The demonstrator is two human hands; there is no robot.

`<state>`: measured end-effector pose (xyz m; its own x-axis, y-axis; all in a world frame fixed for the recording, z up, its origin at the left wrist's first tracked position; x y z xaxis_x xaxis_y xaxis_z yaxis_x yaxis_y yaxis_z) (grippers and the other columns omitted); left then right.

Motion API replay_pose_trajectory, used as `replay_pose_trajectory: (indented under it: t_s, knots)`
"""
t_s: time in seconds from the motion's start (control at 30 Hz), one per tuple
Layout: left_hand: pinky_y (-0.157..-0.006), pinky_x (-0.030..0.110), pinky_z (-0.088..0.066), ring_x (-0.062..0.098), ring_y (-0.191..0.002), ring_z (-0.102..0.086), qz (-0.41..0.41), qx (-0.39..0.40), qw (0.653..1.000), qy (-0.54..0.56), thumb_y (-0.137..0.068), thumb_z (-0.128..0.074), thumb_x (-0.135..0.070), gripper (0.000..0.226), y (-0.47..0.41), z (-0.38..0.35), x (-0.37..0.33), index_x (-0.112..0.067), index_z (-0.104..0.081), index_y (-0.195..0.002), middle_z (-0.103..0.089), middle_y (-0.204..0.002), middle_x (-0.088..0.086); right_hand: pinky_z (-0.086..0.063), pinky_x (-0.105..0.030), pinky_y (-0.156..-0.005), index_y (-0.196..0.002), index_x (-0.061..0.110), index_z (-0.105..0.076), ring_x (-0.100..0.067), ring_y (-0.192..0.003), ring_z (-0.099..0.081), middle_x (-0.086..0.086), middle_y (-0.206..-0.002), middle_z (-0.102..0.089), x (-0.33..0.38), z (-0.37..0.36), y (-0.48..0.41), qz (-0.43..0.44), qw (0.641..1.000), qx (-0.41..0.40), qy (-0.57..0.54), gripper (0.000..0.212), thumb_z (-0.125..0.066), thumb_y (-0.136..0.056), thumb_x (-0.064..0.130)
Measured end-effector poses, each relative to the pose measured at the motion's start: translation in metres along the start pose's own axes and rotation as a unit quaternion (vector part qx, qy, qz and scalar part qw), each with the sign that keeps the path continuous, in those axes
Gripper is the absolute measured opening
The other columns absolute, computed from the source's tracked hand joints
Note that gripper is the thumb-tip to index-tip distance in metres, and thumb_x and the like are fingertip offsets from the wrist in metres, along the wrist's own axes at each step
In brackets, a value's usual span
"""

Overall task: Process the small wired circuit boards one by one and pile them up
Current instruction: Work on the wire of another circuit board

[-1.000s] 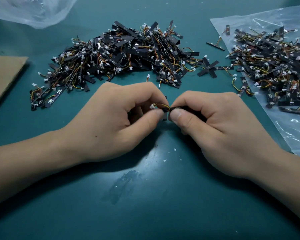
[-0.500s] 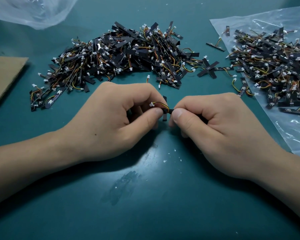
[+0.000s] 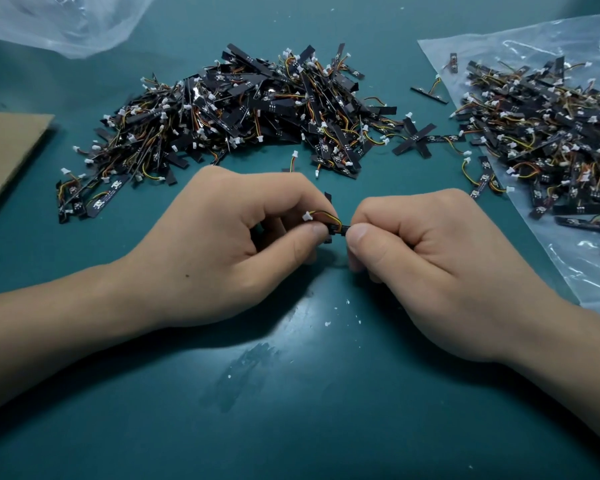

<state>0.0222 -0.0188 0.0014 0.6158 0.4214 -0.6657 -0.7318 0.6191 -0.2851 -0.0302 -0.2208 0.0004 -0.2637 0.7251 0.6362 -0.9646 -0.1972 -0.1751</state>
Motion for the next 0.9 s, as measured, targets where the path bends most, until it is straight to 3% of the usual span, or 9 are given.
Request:
replay_pose_trajectory:
  t_s: [0.3,0.47,0.57,0.73,0.9]
  knots:
    - [-0.066,0.003,-0.043,-0.007,-0.067,-0.063,0.003,-0.003,1.0,0.028,-0.095,-0.072,-0.015,0.007,-0.0003,0.0017,0.0004,-0.009,-0.076,-0.096,-0.072,-0.079,-0.012,-0.044,-0.044,-0.056,-0.071,0.017,-0.058,-0.022,-0.06,-0.053,-0.001,-0.059,-0.052,0.002,0.0008,0.0007,0.016,1.0,0.012,0.015,0.035,-0.046,-0.095,0.038]
    - [-0.067,0.004,-0.044,-0.007,-0.068,-0.062,-0.004,0.001,1.0,0.023,-0.093,-0.066,-0.02,0.014,-0.0002,0.0005,0.001,-0.01,-0.076,-0.095,-0.072,-0.082,-0.01,-0.038,-0.049,-0.054,-0.061,0.012,-0.038,-0.023,-0.056,-0.044,-0.007,-0.055,-0.04,0.0031,0.0004,-0.0017,0.028,0.998,0.021,0.044,0.041,-0.047,-0.094,0.035]
    - [-0.067,0.005,-0.045,-0.006,-0.069,-0.063,-0.003,-0.006,0.999,0.036,-0.093,-0.066,-0.021,0.014,0.0,0.0003,0.0008,-0.011,-0.076,-0.096,-0.072,-0.084,-0.011,-0.04,-0.047,-0.056,-0.061,0.009,-0.048,-0.023,-0.057,-0.048,-0.009,-0.056,-0.045,0.0014,0.0011,-0.0008,0.032,0.998,0.026,0.043,0.042,-0.046,-0.095,0.035]
    - [-0.063,0.033,-0.051,0.019,-0.066,-0.065,-0.033,-0.031,0.999,0.015,-0.094,-0.067,-0.021,0.008,-0.0017,0.0027,-0.0008,-0.02,-0.072,-0.1,-0.072,-0.081,-0.007,-0.044,-0.047,-0.058,-0.065,0.007,-0.056,-0.025,-0.058,-0.053,-0.01,-0.057,-0.051,0.0012,0.001,-0.0013,0.028,0.998,0.032,0.038,0.044,-0.044,-0.094,0.038]
    - [-0.064,0.037,-0.051,0.022,-0.068,-0.067,-0.041,-0.026,0.999,0.005,-0.095,-0.066,-0.022,0.008,-0.0014,0.0012,0.0008,-0.018,-0.071,-0.101,-0.073,-0.083,-0.007,-0.044,-0.045,-0.057,-0.066,0.007,-0.057,-0.026,-0.057,-0.053,-0.009,-0.056,-0.052,0.0,0.0004,0.0003,0.033,0.998,0.036,0.043,0.044,-0.044,-0.095,0.037]
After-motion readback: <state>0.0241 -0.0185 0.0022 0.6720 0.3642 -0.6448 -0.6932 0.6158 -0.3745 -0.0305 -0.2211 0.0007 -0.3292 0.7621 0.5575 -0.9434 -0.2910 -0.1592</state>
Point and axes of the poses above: each hand's wrist, its own y-axis away from the middle knuckle, its own z-axis out of the back of the hand, x = y × z, the point moved 1 cm from there along -y, towards the middle knuckle
